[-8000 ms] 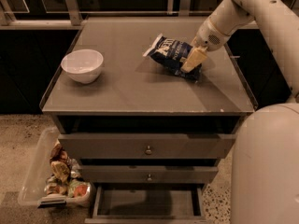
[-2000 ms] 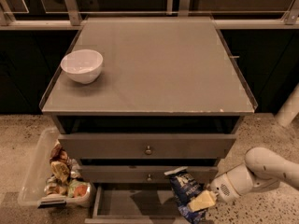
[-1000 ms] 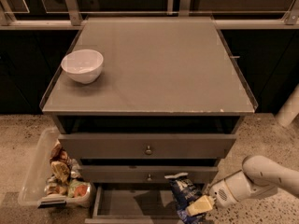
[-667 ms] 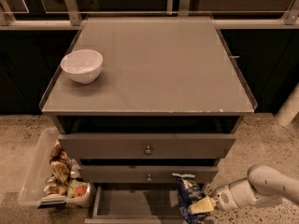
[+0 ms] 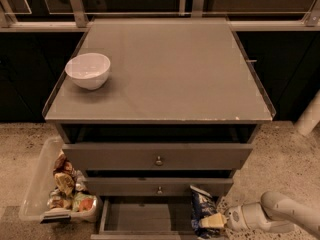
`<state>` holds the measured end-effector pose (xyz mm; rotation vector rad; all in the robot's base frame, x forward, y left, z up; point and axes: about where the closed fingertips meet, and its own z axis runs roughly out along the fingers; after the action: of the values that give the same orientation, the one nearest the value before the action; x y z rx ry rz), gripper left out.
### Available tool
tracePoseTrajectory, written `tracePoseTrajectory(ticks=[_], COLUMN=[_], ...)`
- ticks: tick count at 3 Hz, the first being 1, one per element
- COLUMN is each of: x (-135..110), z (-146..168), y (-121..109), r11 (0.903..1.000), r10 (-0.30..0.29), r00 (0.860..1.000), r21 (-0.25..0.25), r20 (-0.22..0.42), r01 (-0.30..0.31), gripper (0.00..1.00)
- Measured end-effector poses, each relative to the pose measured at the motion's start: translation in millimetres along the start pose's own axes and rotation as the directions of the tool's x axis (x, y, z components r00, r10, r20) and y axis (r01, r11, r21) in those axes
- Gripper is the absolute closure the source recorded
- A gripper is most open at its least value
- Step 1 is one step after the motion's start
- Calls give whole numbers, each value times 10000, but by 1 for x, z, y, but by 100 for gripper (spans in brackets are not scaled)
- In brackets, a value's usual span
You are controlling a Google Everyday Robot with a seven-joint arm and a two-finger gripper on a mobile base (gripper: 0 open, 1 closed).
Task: Place blue chip bag into bottom drawer
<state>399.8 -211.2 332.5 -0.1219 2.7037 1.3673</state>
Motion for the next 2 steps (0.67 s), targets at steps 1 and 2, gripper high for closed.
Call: tracePoseTrajectory(ticks=[1, 2], x=[-1, 1], z=[29, 34], y=[-30, -33], r11=[9975, 9971], r10=[702, 753], r00=[9974, 9970], r21=[-93, -128], r20=[-163, -184], r01=[-703, -756], gripper=[100, 100])
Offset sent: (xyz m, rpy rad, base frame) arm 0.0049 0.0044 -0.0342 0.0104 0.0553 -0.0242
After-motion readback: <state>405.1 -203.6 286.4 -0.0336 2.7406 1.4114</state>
